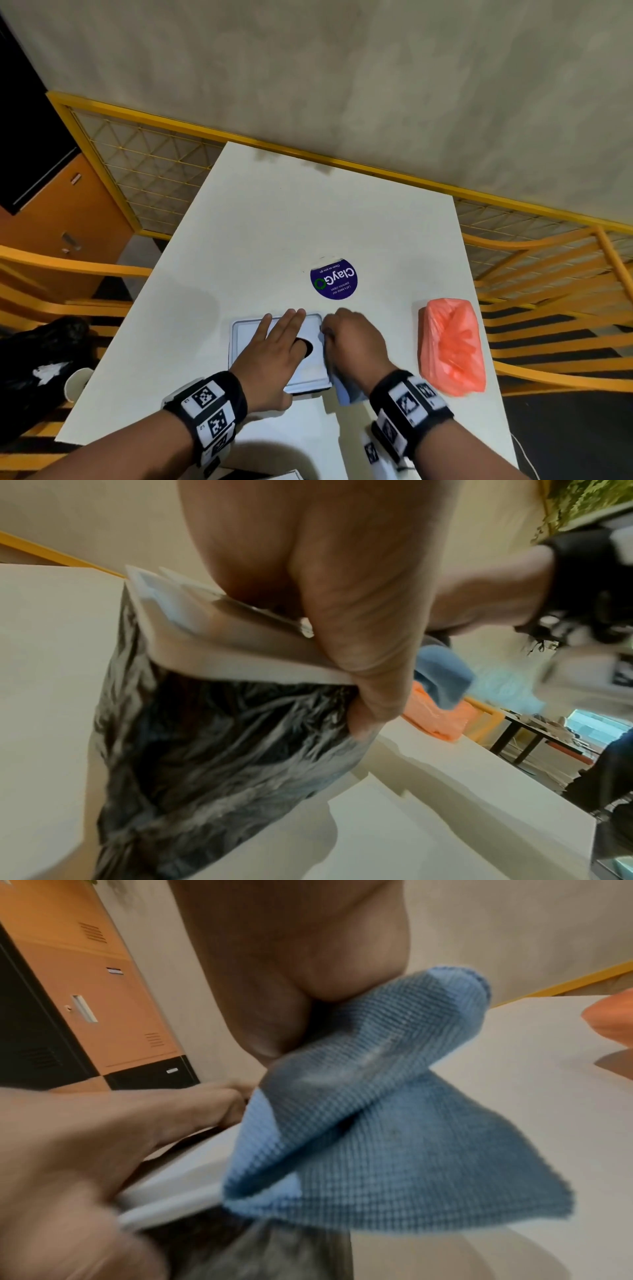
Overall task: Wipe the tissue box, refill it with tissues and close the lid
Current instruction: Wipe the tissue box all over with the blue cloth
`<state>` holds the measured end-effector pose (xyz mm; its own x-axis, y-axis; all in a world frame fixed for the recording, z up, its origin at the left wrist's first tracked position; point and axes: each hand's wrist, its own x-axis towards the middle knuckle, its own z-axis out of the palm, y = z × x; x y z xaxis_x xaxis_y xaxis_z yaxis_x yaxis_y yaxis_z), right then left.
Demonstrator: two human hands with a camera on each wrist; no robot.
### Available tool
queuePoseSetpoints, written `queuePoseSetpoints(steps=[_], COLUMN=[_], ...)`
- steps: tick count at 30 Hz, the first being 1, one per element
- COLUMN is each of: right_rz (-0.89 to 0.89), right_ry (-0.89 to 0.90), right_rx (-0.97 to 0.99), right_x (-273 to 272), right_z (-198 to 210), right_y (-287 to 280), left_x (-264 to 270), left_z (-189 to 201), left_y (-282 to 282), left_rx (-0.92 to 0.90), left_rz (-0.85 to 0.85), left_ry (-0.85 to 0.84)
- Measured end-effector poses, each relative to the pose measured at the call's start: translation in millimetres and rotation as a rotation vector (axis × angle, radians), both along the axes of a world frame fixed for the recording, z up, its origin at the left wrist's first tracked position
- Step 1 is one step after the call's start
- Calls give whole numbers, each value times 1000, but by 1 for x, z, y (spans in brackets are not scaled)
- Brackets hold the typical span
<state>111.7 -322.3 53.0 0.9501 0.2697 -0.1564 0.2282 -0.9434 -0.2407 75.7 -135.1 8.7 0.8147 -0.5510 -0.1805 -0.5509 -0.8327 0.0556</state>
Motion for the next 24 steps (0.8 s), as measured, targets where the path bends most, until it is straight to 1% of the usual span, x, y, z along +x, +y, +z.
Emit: queuePoseSetpoints(steps=[3,6,9,12,14,16,19,24], right_rz=[-29,-24,-56,-24,-21,-21,-43,-129], right_ry=[-27,-41,-43,-28,-1,10,9,-74], right_rx=[12,32,83,106,127,161,169,184], right_x=[31,37,18,-20,-46,-58,-42,11], right_z=[0,-3,-6,-12,-13,-18,-20,-23], right_y=[11,15,7,-9,-18,-24,-19,2], left_x=[0,1,1,1,0,-1,-1,-1], left_z=[-3,-2,0,-1,-3,-2,-2,-2], left_y=[2,1,0,0,0,0,0,0], left_rx=[-41,-47,-48,-43,-42,-47,-43,-82], left_rz=[-2,-8,-7,-6,-15,-23,-30,-23], left_ry=[17,-13,12,-19,-4,-13,6,-18])
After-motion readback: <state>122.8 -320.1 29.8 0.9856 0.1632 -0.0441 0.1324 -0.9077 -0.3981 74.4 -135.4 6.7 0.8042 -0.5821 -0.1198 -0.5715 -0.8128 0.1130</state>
